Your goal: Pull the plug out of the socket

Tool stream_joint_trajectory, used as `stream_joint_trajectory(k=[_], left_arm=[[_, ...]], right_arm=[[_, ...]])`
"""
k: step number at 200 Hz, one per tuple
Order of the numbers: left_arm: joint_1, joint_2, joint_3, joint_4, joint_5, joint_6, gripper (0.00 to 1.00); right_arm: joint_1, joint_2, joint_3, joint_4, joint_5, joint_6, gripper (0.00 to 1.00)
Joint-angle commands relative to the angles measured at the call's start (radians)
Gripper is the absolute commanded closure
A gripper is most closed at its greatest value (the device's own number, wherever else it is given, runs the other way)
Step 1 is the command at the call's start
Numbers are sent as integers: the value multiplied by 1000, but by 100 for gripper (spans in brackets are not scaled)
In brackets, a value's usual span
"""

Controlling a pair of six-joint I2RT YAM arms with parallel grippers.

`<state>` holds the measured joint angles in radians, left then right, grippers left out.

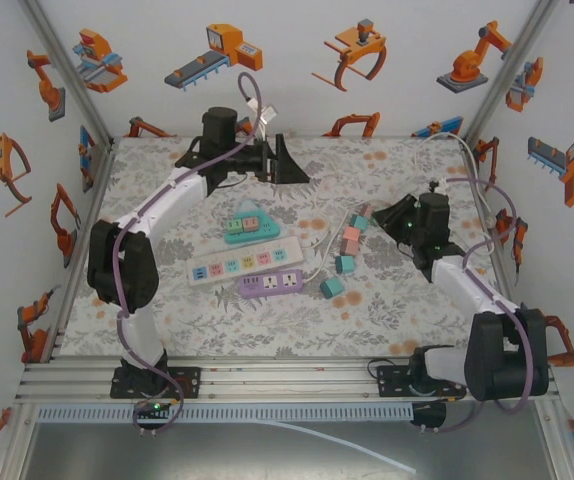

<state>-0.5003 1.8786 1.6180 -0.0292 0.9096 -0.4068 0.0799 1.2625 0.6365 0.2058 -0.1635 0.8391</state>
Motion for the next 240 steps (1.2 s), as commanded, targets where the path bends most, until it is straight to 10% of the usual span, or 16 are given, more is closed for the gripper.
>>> stream_joint_trajectory(k=[1,23,115,175,240], left_arm=[[-22,-3,-16,164,131,33,14],[-40,-3,-3,98,140,123,0],[-68,-31,33,-247,-11,425,3],[-74,-49,9,-258,-57,434,3],[-74,-57,4,-251,-118,441,3]], right_arm=[[-34,23,-50,120,-23,100,96],[-57,83,-70,179,-54,112,95],[-85,382,-42,417,-120,144,89],[-85,417,-40,427,-117,142,54],[-84,348,5,187,-84,68,44]])
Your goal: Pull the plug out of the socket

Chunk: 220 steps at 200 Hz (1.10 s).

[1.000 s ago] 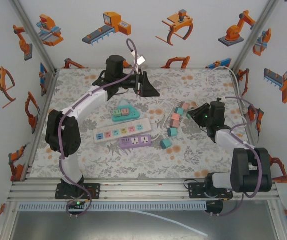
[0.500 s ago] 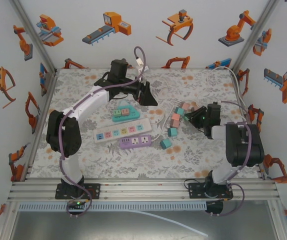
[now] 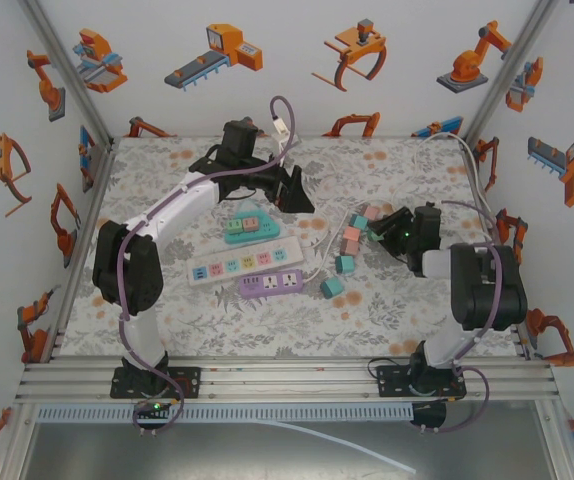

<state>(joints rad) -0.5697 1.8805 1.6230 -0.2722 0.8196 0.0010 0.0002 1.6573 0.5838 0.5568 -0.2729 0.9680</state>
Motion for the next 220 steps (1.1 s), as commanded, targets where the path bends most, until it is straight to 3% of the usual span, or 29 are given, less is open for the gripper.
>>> stream_joint_trajectory(k=[1,24,66,129,154,185,220], left_arm=[[-4,-59,-1,-7,-30,33,3],[-5,-73,-14,31,-84,32,3],[0,-97,-43,57,-205,40,3],[50,-119,-76,120,-348,-61,3],[88,-131,-99,140,-429,-160,3],[146,-138,-100,47,-563,-278,3],[181,-148,-91,-67,-660,-308,3]], right_arm=[[-5,-48,62,-174,26,-63,44],[-5,-76,132,-364,34,-153,39],[-5,-142,222,-551,59,-293,37],[9,-220,421,-674,61,-510,39],[78,-222,528,-675,26,-721,39],[230,-192,642,-677,-68,-1100,40],[392,-97,756,-717,-205,-1463,38]])
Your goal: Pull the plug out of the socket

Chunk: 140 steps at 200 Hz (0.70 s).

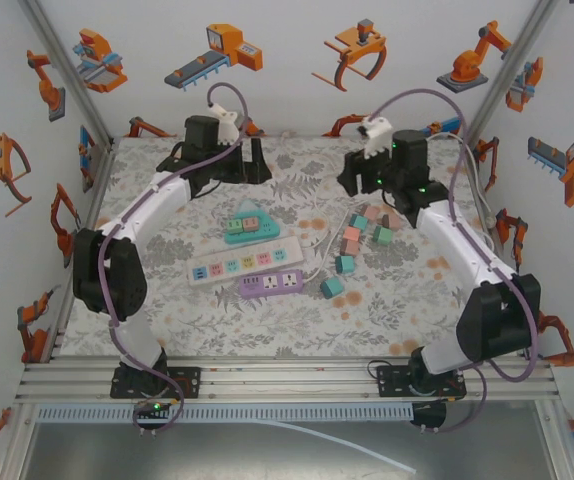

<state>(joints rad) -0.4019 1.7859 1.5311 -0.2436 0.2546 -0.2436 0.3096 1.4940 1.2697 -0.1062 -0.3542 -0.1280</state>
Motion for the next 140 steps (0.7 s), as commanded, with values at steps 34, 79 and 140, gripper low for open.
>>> stream_joint_trajectory(k=[34,79,140], left_arm=[[50,-63,0,-150,-140,-114,3],[121,-86,-28,-274,-213,-227,2],[194,-166,-121,-290,-206,-245,0]], right_arm=[[199,223,208,-139,-240,-644,33],[299,449,383,-189,-392,-812,32],[342,658,514,-211,-466,-832,38]])
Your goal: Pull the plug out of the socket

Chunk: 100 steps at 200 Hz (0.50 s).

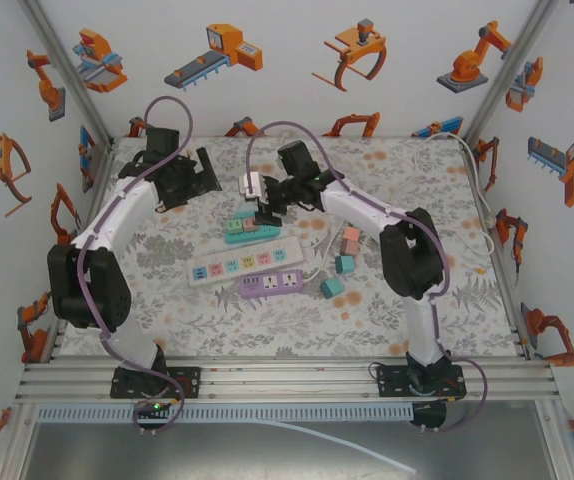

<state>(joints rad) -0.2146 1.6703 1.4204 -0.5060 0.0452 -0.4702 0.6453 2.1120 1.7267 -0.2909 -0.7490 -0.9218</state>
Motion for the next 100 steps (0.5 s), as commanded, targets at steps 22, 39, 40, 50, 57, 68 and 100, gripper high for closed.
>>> stream_joint_trajectory(k=[22,39,40,50,57,68,100], left_arm=[[8,-47,-15,-23,39,0,0],[7,-40,-14,-20,59,-1,0],[7,-40,-13,-20,61,-2,0],[8,-35,-13,-22,71,-1,0],[8,-34,-12,-24,76,-1,0],[7,-33,-12,-29,76,3,0],[8,-27,-34,-27,115,30,1]], right_arm=[[17,86,80,-31,-86,-37,39],[23,115,82,-28,-83,-34,40],[23,118,83,-28,-82,-33,41],[25,127,76,-18,-77,-28,44],[27,130,72,-16,-72,-28,47],[28,129,68,-15,-63,-28,54],[28,115,81,-32,-61,-45,73]])
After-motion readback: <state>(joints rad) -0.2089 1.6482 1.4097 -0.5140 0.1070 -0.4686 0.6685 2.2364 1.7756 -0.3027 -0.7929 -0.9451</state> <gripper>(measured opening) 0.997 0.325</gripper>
